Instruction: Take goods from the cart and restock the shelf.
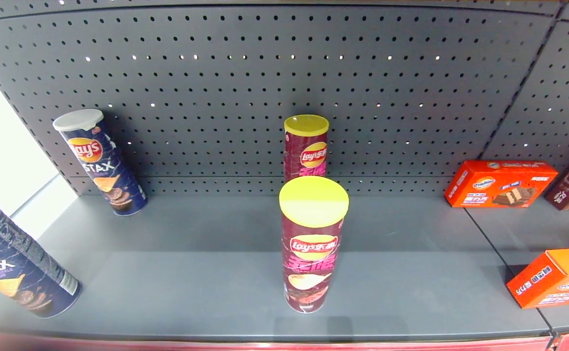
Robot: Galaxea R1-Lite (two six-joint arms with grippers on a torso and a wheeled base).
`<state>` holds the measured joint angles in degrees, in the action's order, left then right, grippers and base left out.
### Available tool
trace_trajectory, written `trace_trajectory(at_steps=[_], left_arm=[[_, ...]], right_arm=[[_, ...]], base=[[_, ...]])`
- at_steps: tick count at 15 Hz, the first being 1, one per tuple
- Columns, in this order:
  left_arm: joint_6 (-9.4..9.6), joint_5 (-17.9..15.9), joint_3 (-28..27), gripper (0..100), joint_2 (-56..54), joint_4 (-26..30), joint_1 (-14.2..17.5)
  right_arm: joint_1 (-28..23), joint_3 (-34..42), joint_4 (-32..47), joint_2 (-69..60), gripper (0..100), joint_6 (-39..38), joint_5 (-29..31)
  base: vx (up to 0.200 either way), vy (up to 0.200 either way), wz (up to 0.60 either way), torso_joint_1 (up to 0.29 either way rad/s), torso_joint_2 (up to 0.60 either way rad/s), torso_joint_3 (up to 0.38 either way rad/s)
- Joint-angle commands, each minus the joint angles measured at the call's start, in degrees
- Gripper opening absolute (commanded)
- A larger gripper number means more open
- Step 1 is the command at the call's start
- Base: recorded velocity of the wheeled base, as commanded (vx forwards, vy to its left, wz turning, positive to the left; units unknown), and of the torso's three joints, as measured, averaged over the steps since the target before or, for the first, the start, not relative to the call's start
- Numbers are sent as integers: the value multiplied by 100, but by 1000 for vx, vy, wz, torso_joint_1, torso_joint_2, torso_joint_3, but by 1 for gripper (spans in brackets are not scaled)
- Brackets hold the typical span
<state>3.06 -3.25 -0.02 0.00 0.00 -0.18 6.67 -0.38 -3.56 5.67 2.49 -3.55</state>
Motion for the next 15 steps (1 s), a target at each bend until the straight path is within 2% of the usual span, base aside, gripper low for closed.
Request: trace_trajectory(at_steps=[1,4,5,6,7,9,10,11,12,15], left_arm=[[2,-8,2,100,9,0,1],[2,0,2,100,9,0,1],[2,0,2,100,9,0,1],[2,0,2,100,9,0,1],[2,0,-6,100,9,0,1],[2,-8,2,100,9,0,1],[2,0,2,100,9,0,1],[2,-8,2,100,9,0,1],[2,-8,2,100,9,0,1],[2,-8,2,100,9,0,1]], right_arm=[[1,20,-40,-4,100,6,21],[-52,-6,31,-4,100,446,-6],[-676,3,13,-4,100,287,346],[-676,3,13,-4,100,287,346],[-1071,20,-4,-57,100,24,513],[-1054,20,4,-57,100,15,1111],[-974,20,13,-75,100,-3,926],[-649,29,163,-180,100,-99,311],[-597,-6,514,-497,100,-161,179],[-649,20,356,-549,100,-222,205]], base=[[0,0,0,0,0,0],[0,0,0,0,0,0],[0,0,0,0,0,0],[0,0,0,0,0,0],[0,0,0,0,0,0],[0,0,0,0,0,0],[0,0,0,0,0,0],[0,0,0,0,0,0],[0,0,0,0,0,0],[0,0,0,0,0,0]])
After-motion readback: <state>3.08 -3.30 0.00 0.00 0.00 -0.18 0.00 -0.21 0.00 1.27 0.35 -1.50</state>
